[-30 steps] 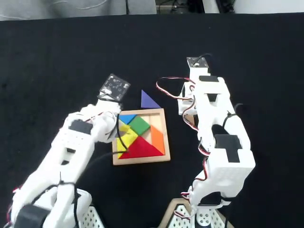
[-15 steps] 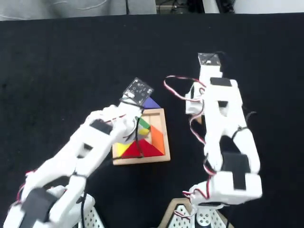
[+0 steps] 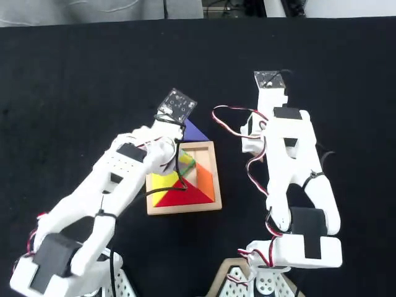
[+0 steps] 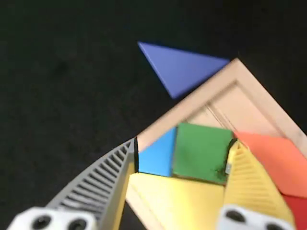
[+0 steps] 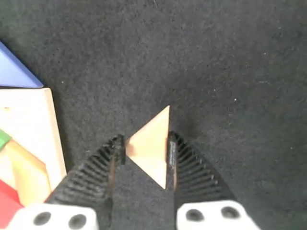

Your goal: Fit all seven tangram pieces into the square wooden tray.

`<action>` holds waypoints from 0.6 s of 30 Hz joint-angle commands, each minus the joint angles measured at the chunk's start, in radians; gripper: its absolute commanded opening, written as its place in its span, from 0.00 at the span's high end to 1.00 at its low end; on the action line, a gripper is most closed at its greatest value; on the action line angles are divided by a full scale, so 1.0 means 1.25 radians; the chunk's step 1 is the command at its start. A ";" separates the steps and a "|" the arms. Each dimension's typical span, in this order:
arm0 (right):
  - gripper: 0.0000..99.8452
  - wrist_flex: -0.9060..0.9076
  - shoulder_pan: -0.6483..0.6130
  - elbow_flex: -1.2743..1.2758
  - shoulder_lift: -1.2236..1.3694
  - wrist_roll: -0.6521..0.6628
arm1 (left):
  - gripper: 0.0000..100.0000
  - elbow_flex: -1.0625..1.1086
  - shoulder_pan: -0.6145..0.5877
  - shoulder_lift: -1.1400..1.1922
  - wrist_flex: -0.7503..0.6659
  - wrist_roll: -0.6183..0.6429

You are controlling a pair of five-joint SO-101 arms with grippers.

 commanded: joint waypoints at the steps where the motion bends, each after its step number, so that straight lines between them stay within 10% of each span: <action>1: 0.95 0.033 -0.011 -0.020 -0.052 0.006 | 0.70 0.008 -0.064 -0.096 0.018 0.010; 18: 0.95 0.184 -0.401 -0.089 -0.052 -0.083 | 0.70 0.435 -0.365 -0.663 0.079 0.054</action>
